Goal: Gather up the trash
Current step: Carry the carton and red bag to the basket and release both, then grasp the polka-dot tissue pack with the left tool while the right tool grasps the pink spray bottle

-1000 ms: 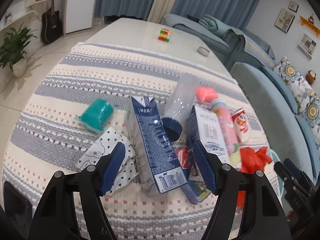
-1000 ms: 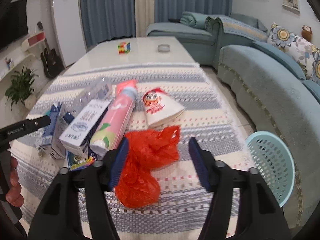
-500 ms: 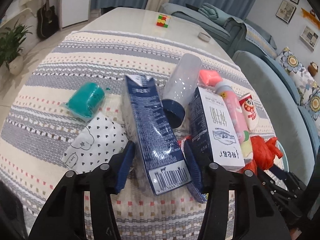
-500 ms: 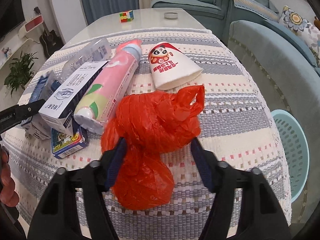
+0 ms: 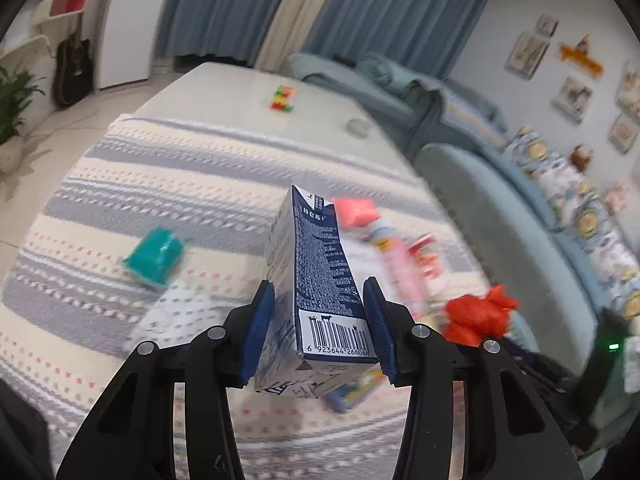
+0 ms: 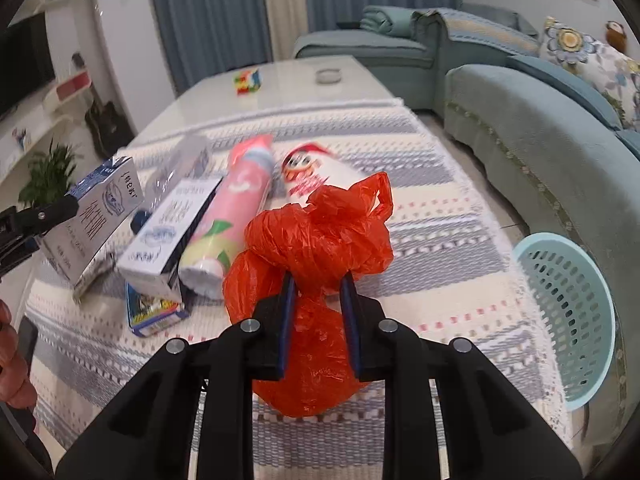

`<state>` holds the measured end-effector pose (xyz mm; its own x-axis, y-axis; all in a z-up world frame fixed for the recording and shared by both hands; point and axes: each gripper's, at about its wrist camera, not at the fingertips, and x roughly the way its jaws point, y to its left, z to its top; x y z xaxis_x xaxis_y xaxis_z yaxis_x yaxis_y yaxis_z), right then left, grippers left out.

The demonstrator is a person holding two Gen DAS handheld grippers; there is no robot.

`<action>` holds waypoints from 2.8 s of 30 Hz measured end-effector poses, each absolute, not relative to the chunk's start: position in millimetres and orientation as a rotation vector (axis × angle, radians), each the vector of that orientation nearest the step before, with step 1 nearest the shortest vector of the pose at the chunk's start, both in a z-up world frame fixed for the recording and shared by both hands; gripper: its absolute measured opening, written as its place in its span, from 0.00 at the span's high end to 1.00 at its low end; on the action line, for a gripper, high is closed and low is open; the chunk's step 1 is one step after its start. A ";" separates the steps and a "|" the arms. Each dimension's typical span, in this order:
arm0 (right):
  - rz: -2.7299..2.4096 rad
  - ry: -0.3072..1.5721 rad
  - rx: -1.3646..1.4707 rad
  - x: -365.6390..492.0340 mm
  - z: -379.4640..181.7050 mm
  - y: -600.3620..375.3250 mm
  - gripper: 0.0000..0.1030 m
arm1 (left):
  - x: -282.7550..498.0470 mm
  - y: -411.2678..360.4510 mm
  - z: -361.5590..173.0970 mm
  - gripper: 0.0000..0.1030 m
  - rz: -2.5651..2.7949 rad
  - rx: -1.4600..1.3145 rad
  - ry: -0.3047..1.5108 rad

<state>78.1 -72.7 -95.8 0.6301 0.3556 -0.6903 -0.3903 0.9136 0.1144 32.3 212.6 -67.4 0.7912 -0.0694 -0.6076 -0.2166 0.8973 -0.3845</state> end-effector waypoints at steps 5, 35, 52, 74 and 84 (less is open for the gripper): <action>0.396 0.704 0.001 71.9 -74.5 -93.9 0.81 | 21.2 198.8 -38.8 0.57 0.000 -0.471 0.563; -0.152 0.756 0.256 116.4 -105.7 -371.8 0.81 | 161.5 -113.3 -43.7 0.57 -0.522 -0.093 0.674; -0.182 0.883 0.330 124.5 -164.3 -380.7 0.51 | 185.2 -157.4 -114.2 0.53 -0.607 -0.028 0.867; -0.039 0.752 0.233 100.3 -83.4 -319.1 0.46 | 127.0 -68.1 -30.1 0.51 -0.512 -0.187 0.709; 0.124 0.712 0.099 83.8 -28.8 -232.2 0.46 | 57.7 53.2 4.8 0.47 -0.246 -0.218 0.625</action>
<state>83.8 -232.2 -28.8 0.7502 0.1469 -0.6447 -0.0797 0.9880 0.1323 57.7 53.2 4.8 0.7836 -0.2918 -0.5485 0.1610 0.9480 -0.2744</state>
